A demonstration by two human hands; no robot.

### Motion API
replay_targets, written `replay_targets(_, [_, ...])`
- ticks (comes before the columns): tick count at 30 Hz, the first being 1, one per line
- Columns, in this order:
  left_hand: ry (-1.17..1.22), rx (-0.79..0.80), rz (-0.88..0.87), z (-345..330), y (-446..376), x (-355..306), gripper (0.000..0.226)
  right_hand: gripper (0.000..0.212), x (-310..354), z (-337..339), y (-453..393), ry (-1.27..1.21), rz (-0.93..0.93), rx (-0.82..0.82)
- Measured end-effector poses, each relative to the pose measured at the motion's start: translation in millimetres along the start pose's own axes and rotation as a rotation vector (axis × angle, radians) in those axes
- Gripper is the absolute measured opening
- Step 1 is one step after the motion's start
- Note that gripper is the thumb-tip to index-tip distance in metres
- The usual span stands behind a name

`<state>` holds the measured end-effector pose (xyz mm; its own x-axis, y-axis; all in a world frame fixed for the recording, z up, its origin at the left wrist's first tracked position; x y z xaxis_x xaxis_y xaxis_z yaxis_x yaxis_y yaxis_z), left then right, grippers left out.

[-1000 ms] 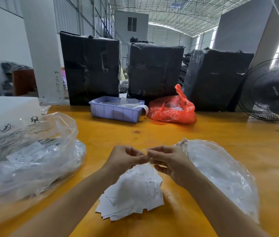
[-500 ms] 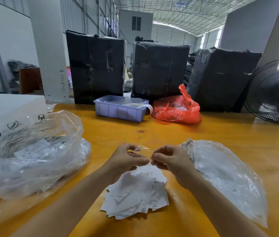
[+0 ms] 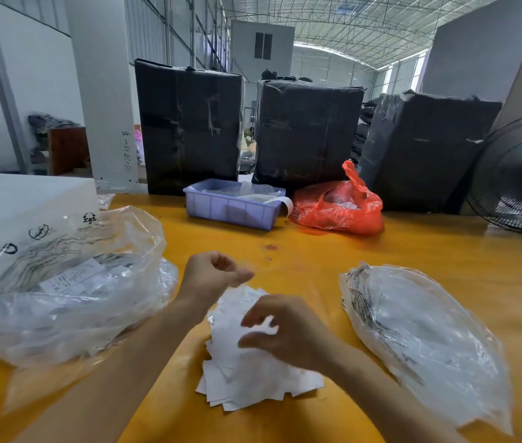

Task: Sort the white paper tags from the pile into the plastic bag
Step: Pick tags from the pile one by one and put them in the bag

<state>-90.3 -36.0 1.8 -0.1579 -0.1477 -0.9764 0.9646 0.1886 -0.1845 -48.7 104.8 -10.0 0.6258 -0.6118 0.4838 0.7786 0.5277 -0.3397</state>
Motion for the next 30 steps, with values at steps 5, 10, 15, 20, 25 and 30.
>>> replay_targets(5, [0.045,0.011,0.029,-4.8,2.1,5.7,0.03,0.058,9.6,-30.7,-6.1,0.43,0.071,0.244])
replay_targets(10, [0.011,0.049,0.059,-7.7,3.2,10.6,0.023,0.028,-6.4,-11.6,-1.1,0.457,0.053,0.089])
replay_targets(15, [0.117,0.073,0.113,-11.0,4.7,10.8,0.013,0.018,-28.9,11.0,13.3,-0.084,-0.239,-0.181])
replay_targets(20, [0.107,0.112,0.136,-13.9,8.2,9.3,0.018,0.01,-56.7,27.0,30.5,-0.925,-0.67,-0.424])
replay_targets(25, [0.114,0.18,0.163,-20.6,12.5,7.9,0.008,0.007,-57.6,29.9,34.4,-1.175,-0.717,-0.455])
replay_targets(30, [0.101,0.21,0.156,-28.0,18.9,8.2,0.009,0.019,-55.9,33.4,34.4,-1.038,-0.627,-0.508])
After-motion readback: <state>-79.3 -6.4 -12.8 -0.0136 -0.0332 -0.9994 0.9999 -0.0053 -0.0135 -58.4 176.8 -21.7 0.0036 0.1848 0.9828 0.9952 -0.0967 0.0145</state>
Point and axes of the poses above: each hand's wrist, its own y-axis away from the middle knuckle, its own z-axis out of the back of the hand, x = y × z, the point moved 4 cm from there along -y, towards the middle knuckle, and after that the axes turned 2 degrees about -x, right-handed, at the moved point
